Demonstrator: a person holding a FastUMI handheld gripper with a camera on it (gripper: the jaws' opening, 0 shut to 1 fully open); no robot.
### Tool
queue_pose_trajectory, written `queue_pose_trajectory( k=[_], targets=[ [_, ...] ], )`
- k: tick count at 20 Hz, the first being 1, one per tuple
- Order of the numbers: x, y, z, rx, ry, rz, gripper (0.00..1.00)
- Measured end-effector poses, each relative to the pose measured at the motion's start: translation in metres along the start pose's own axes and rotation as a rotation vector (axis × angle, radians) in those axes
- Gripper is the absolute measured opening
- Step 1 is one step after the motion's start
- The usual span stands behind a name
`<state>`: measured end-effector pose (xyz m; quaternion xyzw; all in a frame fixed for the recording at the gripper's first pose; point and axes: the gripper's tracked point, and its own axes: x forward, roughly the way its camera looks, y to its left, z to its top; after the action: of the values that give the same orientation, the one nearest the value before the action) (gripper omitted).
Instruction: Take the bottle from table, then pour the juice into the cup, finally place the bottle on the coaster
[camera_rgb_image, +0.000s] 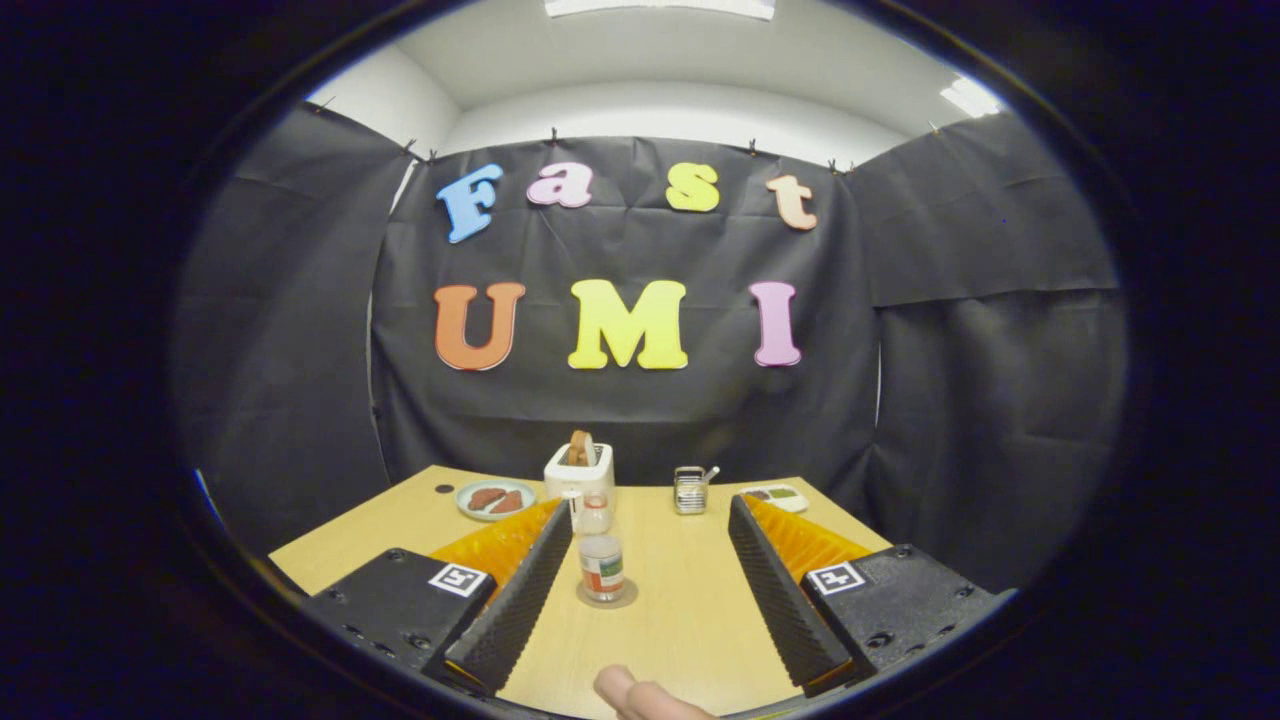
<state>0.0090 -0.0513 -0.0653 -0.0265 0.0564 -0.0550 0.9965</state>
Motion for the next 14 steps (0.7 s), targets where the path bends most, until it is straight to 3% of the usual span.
queue_pose_trajectory(
  k=[14],
  targets=[
    [-0.032,0.007,0.014,-0.044,-0.066,0.000,1.00]
  ],
)
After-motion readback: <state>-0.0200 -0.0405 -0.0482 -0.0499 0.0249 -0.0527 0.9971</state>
